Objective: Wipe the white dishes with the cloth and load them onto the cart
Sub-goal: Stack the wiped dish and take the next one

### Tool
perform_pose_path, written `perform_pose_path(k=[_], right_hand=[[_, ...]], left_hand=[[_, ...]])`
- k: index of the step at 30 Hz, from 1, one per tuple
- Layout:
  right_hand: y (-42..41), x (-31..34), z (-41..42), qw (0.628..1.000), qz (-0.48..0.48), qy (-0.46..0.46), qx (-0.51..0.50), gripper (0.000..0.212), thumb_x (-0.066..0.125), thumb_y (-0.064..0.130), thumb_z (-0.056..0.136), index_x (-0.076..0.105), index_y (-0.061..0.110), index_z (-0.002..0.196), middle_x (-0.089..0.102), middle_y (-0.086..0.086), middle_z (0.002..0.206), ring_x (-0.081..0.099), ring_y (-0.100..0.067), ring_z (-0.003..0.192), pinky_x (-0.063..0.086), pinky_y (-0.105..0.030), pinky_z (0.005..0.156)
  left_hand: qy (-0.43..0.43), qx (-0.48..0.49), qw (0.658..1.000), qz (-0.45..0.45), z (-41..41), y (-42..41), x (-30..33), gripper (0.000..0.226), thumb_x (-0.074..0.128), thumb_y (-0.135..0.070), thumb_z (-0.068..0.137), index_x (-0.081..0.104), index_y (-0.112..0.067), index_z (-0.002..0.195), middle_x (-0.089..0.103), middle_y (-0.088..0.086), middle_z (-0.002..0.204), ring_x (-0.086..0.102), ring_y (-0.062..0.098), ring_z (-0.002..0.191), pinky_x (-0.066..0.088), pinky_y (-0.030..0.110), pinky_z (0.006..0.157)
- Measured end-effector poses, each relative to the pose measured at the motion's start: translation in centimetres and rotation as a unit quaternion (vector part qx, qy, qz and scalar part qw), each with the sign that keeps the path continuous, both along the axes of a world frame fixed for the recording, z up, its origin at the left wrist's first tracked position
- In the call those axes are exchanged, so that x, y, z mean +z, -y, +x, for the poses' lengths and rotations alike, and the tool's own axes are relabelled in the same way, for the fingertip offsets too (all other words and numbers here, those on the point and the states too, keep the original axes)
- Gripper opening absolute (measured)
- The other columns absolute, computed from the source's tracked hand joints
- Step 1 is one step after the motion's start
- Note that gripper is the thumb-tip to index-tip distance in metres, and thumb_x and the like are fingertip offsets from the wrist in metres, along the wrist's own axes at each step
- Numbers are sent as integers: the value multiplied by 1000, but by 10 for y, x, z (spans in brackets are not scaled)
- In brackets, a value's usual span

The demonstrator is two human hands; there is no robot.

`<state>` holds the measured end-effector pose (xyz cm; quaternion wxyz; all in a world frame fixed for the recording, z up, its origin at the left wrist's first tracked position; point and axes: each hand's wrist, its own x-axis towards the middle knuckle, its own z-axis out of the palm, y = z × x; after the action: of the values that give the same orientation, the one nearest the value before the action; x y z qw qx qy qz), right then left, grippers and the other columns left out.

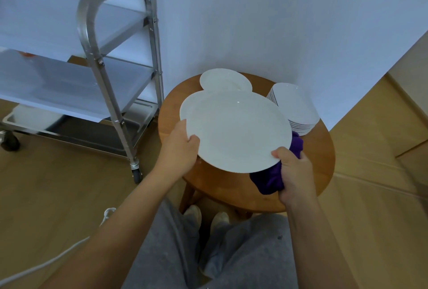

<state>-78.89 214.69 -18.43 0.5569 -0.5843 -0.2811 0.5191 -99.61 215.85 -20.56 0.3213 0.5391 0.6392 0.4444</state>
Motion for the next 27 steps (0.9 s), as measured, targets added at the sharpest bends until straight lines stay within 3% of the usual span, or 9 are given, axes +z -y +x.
perform_pose_path(k=[2, 7, 10, 15, 18, 24, 27], right_hand=[[-8, 0, 1, 997, 20, 68, 24, 26, 67, 9, 81, 57, 31, 91, 66, 4, 92, 64, -15, 83, 52, -27, 61], [-36, 1, 1, 967, 39, 246, 50, 28, 73, 18, 77, 51, 31, 87, 59, 11, 85, 58, -12, 78, 46, -24, 59], [-48, -1, -2, 959, 35, 271, 79, 40, 73, 16, 76, 48, 33, 103, 57, 13, 88, 57, -12, 78, 47, -23, 57], [-57, -8, -5, 955, 42, 281, 87, 31, 71, 17, 78, 50, 35, 92, 59, 12, 84, 59, -11, 75, 46, -23, 56], [-61, -11, -7, 944, 59, 312, 91, 26, 68, 17, 79, 50, 35, 84, 60, 10, 81, 59, -10, 72, 44, -23, 55], [-64, -18, -16, 873, 66, 461, 144, 35, 60, 20, 84, 48, 28, 116, 56, 9, 85, 53, -8, 73, 35, -18, 53], [-65, -20, -16, 866, 71, 474, 141, 40, 60, 20, 85, 49, 24, 123, 55, 9, 87, 52, -9, 75, 36, -18, 55]], left_hand=[[-26, 23, 999, -1, -6, -10, -4, 23, 40, -17, 98, 47, -19, 120, 58, -8, 88, 60, 7, 65, 38, 5, 41], [-48, 53, 997, -14, -21, -40, -13, 31, 40, -22, 99, 43, -17, 129, 58, 3, 116, 62, 19, 86, 46, 13, 53], [-42, 53, 998, -21, -24, -49, -20, 29, 40, -22, 99, 45, -17, 128, 59, 3, 112, 61, 17, 79, 44, 12, 51], [-53, 57, 996, -32, -25, -62, -29, 27, 39, -22, 99, 45, -17, 125, 54, -3, 103, 56, 12, 71, 38, 6, 39], [-118, 60, 991, -29, -26, -67, -33, 26, 39, -22, 98, 47, -15, 122, 51, -4, 101, 51, 8, 68, 34, 6, 44], [-270, 87, 958, -44, -27, -78, -37, 24, 40, -24, 97, 46, -13, 118, 51, -2, 81, 42, 6, 53, 26, 14, 45], [-331, 78, 939, -58, -30, -78, -37, 28, 38, -31, 98, 43, -16, 121, 44, -7, 75, 41, 6, 50, 23, 15, 43]])
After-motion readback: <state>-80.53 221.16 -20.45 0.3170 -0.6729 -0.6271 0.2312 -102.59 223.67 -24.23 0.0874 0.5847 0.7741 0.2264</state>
